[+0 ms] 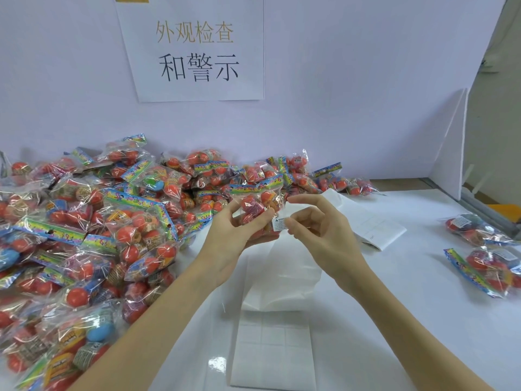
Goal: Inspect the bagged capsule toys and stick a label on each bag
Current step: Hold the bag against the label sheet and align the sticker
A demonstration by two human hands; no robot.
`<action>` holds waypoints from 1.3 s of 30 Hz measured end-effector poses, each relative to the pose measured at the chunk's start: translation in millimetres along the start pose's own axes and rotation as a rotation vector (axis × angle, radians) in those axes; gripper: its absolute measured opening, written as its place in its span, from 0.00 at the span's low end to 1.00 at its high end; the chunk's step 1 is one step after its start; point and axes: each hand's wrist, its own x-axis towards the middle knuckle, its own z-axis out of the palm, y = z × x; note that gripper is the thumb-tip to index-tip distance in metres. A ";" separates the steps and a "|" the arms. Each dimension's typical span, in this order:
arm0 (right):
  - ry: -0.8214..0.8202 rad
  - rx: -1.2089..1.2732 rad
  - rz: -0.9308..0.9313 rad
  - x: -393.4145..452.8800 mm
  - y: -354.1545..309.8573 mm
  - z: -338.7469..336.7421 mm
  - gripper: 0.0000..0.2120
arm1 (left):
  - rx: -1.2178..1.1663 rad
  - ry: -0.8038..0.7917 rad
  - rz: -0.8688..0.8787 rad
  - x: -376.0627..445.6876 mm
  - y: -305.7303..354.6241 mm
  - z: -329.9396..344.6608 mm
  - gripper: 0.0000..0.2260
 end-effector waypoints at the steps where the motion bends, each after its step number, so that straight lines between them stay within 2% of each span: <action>1: 0.007 -0.006 0.002 0.0 0.1 -0.1 0.14 | -0.015 -0.010 -0.015 -0.3 -0.3 0.5 0.23; 14: 0.024 -0.074 0.015 0.5 0.7 -0.1 0.13 | -0.048 -0.060 -0.035 -0.4 -1.6 2.3 0.22; 20: 0.032 -0.092 0.007 0.9 1.6 -0.7 0.13 | 0.045 -0.116 0.041 0.4 -4.2 -1.1 0.25; 25: 0.105 -0.342 -0.100 -0.7 8.3 0.9 0.16 | 0.094 -0.112 0.062 0.6 -5.6 -0.6 0.24; 27: 0.149 -0.418 -0.084 0.2 9.5 -2.3 0.17 | 0.062 -0.116 0.054 0.1 -4.6 -0.9 0.24; 29: 0.139 -0.305 0.041 3.0 7.9 -7.4 0.14 | 0.023 -0.118 0.044 -0.1 -3.4 -1.4 0.24; 31: 0.062 -0.099 0.184 3.6 3.7 -8.9 0.13 | -0.004 -0.125 0.034 -0.5 -2.4 0.0 0.24; 34: -0.071 0.008 0.249 1.9 0.9 -3.8 0.21 | -0.024 -0.173 0.030 -1.4 -4.0 3.3 0.23; 36: -0.099 0.089 0.262 1.4 0.5 -2.7 0.16 | -0.032 -0.191 0.042 -2.3 -5.1 3.6 0.23; 39: -0.176 0.459 0.408 1.7 1.7 -7.8 0.06 | -0.023 -0.214 0.057 -1.9 -2.9 3.5 0.18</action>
